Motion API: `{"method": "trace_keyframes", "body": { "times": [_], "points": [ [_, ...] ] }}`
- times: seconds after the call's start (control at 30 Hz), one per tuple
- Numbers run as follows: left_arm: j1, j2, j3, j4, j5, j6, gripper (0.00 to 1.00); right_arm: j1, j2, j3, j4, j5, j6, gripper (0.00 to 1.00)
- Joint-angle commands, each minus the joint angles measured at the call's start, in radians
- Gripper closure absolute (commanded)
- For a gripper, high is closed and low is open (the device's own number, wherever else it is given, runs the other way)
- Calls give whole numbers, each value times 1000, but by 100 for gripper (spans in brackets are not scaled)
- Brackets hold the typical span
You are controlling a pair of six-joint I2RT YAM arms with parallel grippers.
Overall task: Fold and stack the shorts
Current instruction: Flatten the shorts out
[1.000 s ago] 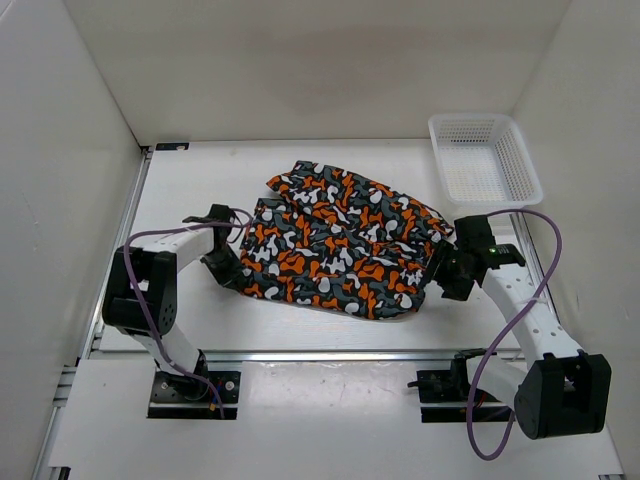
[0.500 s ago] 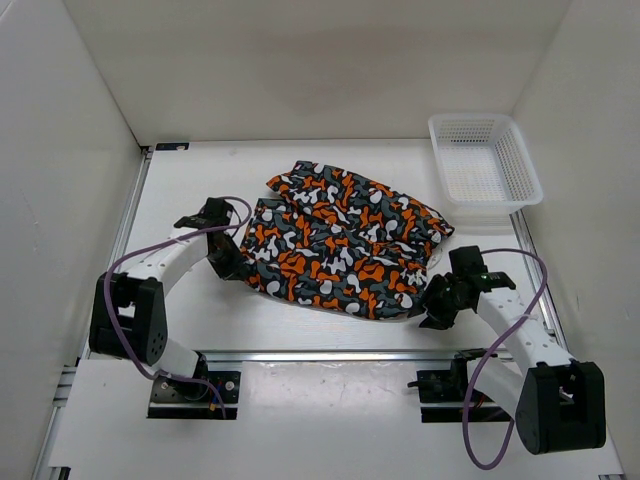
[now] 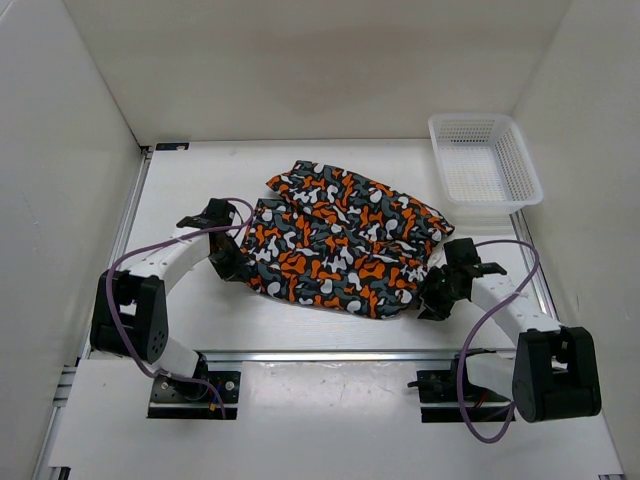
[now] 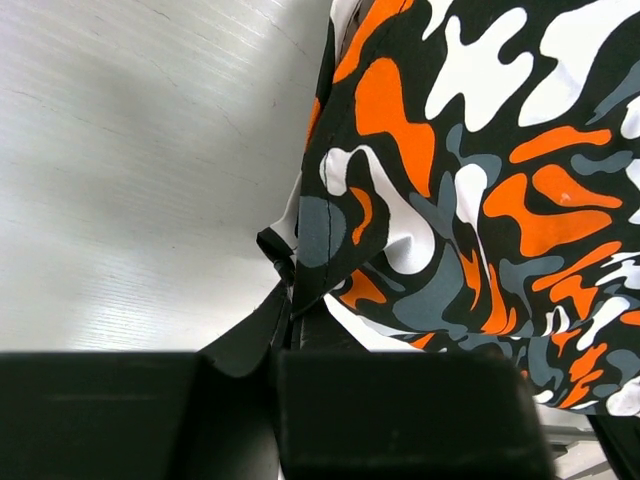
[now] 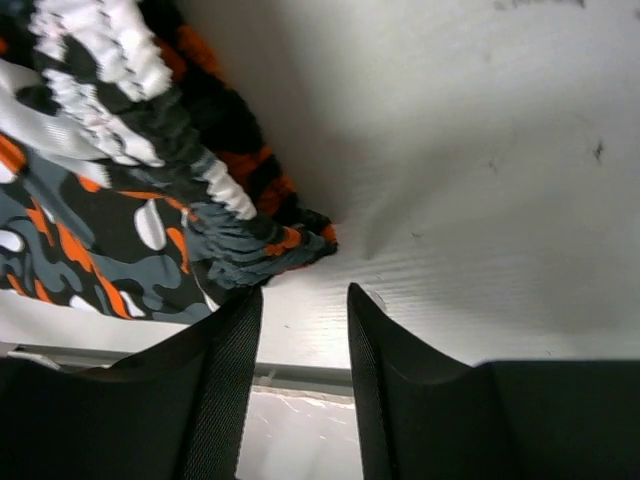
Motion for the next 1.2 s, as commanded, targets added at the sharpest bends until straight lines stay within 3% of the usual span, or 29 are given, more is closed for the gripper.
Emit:
{"method": "trace_keyframes", "body": {
  "times": [0.0, 0.2, 0.37, 0.5, 0.6, 0.77, 0.9, 1.07, 1.17],
  "points": [
    [-5, -9, 30, 5, 0, 5, 90, 3, 15, 52, 46, 11, -3, 51],
    [-5, 0, 30, 5, 0, 5, 90, 3, 48, 71, 78, 21, -3, 38],
    [-5, 0, 30, 5, 0, 5, 90, 3, 140, 80, 129, 32, 9, 37],
    [-5, 0, 30, 5, 0, 5, 90, 35, 172, 89, 156, 85, 57, 46],
    [-5, 0, 30, 5, -9, 5, 90, 81, 198, 89, 165, 136, 103, 60],
    [-5, 9, 30, 5, -9, 5, 90, 114, 241, 140, 170, 245, 123, 100],
    [5, 9, 91, -35, -18, 28, 90, 99, 232, 307, 46, 388, 43, 100],
    [55, 34, 361, -153, -35, 59, 90, 6, 255, 718, -117, 442, -154, 100],
    [55, 34, 461, -196, -60, 59, 90, -4, 253, 822, -207, 489, -231, 100]
  ]
}}
